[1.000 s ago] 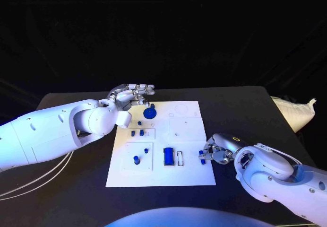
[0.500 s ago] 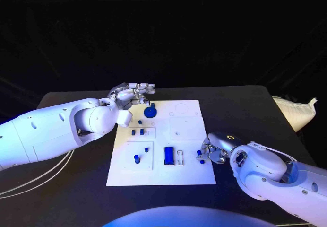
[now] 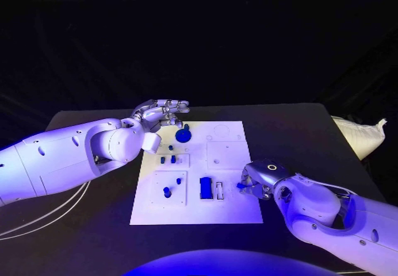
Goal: Assemble the parts on the task board
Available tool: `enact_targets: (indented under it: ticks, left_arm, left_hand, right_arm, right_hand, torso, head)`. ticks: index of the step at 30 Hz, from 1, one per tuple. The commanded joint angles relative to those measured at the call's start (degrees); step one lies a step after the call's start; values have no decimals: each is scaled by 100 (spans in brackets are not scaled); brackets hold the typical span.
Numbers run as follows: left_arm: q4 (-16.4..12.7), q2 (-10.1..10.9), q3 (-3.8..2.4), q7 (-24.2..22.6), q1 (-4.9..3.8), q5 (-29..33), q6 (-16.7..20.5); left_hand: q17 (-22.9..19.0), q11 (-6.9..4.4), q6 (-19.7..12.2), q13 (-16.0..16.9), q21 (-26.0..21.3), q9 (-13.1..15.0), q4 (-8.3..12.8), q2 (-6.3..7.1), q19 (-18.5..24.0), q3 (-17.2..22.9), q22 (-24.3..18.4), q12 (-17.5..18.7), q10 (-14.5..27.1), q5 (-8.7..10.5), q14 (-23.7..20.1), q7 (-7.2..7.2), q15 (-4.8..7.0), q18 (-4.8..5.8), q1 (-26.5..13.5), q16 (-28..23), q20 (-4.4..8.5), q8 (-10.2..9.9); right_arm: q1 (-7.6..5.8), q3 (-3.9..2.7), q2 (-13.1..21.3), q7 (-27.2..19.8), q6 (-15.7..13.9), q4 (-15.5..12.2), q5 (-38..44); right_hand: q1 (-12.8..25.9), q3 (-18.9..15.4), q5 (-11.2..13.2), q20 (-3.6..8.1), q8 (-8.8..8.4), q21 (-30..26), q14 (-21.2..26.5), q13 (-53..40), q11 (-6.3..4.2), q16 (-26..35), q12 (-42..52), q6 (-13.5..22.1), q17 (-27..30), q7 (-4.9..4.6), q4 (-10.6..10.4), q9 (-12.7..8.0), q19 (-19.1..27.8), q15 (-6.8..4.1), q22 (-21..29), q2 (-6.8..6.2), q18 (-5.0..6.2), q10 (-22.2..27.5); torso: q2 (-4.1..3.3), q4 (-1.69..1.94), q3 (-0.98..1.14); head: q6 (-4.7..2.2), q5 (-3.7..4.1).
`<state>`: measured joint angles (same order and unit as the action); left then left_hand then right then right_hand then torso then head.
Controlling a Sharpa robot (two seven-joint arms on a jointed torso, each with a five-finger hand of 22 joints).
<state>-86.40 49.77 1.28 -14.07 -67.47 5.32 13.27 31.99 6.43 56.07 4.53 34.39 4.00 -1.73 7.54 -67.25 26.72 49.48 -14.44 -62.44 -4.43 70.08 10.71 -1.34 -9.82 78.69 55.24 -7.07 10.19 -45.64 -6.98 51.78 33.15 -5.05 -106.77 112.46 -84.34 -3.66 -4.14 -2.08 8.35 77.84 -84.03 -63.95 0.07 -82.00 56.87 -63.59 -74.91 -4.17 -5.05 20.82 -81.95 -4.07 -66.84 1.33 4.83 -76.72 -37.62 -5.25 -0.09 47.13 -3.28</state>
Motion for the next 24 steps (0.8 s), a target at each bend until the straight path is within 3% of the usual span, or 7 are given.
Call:
enact_targets:
  ticks: [1,5,12,15,18,24]
  left_arm:
    - [-6,-2,-3,-27,-1,-25,-100]
    - [-6,-1,-3,-27,-1,-28,-102]
    - [-11,3,-3,-23,-1,-34,-107]
    - [-13,4,-3,-22,-1,-44,-109]
    - [-14,5,-3,-21,0,-48,-113]
    - [-18,4,-3,-21,0,-50,-113]
  left_hand:
    - [-5,-7,-37,4,-19,-5,-6,-44,-58,-27,-8,-25,46,-6,-45,3,-3,-66,4,28,-1,39]
    - [-5,-7,-37,4,-19,-5,-6,-44,-58,-27,-8,-25,46,-6,-45,3,-3,-66,4,28,-1,39]
    - [-5,-7,-37,4,-19,-5,-6,-44,-58,-27,-8,-25,46,-6,-45,3,-3,-66,4,28,-1,39]
    - [-5,-7,-37,4,-19,-5,-6,-44,-58,-27,-8,-25,46,-6,-45,3,-3,-66,4,28,-1,39]
    - [-5,-7,-37,4,-19,-5,-6,-44,-58,-27,-8,-25,46,-6,-45,3,-3,-66,4,28,-1,39]
    - [-14,-7,-40,4,-27,-5,5,-47,-63,-33,-14,-35,51,-6,-48,3,-2,-67,13,32,-1,45]
  right_arm:
    - [80,75,11,78,453,115,166]
    - [85,77,13,69,200,93,33]
    - [89,77,18,77,-320,54,-254]
    - [90,76,19,70,-896,19,-501]
    - [90,72,23,55,-1338,-15,-777]
    - [90,66,15,37,-1797,-63,-1249]
  right_hand:
    - [-148,104,-66,29,13,20,-366,12,-62,-21,-28,-61,-302,8,28,25,-3,-35,-9,108,-42,1]
    - [-130,306,-44,45,-13,32,-371,-22,-82,-31,6,-95,-323,36,8,4,-14,-50,-32,293,-46,-36]
    - [-27,522,-137,70,-39,50,-378,-51,-100,-48,32,-108,-354,54,-38,-4,-31,-66,-66,378,-51,-80]
    - [98,726,-437,89,-47,81,-392,-107,-118,-83,91,-134,-411,71,-67,2,-56,-80,-119,301,-61,-138]
    - [201,844,-498,94,-52,87,-397,-133,-118,-96,115,-151,-433,78,-112,5,-61,-87,-129,247,-62,-164]
    - [324,1044,-560,100,-62,89,-398,-143,-123,-98,108,-169,-440,83,-154,11,-64,-92,-134,138,-62,-179]
  torso:
    - [1,-8,4]
    - [1,-7,5]
    - [-6,-2,5]
    - [-6,-1,6]
    - [-6,0,6]
    - [0,0,0]
  head:
    - [0,-3]
    - [-1,-1]
    - [3,7]
    - [6,5]
    - [6,6]
    - [11,-2]
